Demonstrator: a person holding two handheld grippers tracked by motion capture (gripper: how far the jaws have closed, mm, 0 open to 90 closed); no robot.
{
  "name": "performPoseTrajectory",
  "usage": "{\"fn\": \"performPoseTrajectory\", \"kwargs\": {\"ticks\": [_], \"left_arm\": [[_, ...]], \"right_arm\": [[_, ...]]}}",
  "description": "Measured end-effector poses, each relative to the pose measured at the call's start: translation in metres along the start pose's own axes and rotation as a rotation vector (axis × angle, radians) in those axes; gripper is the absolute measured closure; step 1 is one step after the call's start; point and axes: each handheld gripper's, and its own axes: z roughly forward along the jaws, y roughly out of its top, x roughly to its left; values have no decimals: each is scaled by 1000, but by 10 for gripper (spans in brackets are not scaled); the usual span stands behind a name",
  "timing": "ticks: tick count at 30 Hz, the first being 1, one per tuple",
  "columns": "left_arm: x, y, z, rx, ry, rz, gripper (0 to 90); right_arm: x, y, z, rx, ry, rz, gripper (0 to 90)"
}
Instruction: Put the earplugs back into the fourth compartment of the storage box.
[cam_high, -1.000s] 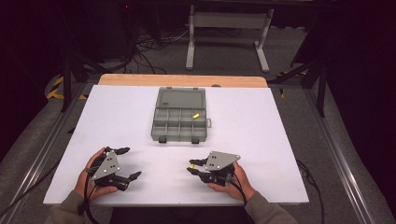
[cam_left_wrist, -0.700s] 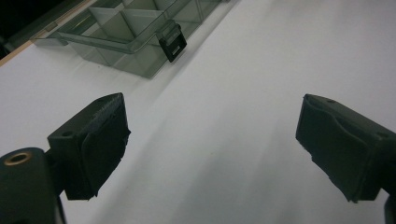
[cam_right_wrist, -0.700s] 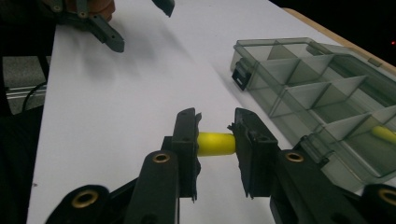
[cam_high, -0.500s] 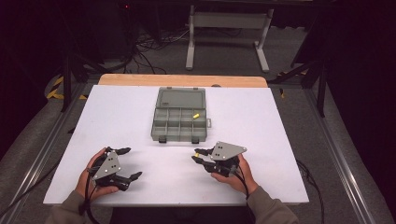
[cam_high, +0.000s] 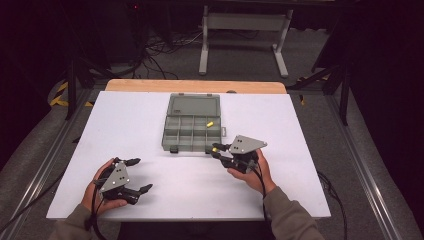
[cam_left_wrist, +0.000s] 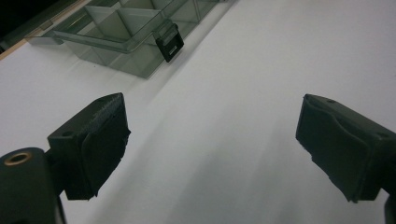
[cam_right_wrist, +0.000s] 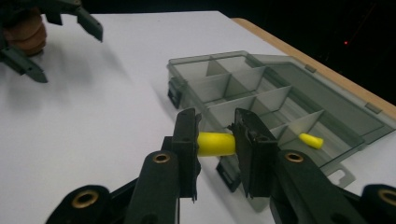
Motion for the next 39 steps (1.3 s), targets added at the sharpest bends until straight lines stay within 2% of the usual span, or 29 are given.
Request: {"fn": "performPoseTrajectory", "kwargs": {"ticks": [4,7,17,23,34,39], "left_arm": [[0,0,0,-2,-2,-6,102],[0,0,0,-2,-2,-1,102],[1,-1,0,-3,-4,-5,102],[1,-1,-1,-4,-4,-7,102],[1,-1,0,2,-3,-5,102],[1,-2,0,3,-3,-3,102]], "right_arm": [[-12,5,4,16,-25,2,717],[-23,10,10,23,-29,25,717],[-48,12,29,65,-82,54,717],[-65,8,40,87,-111,112,717],[-74,10,58,141,-158,99,715],[-76,10,70,185,-180,99,711]]}}
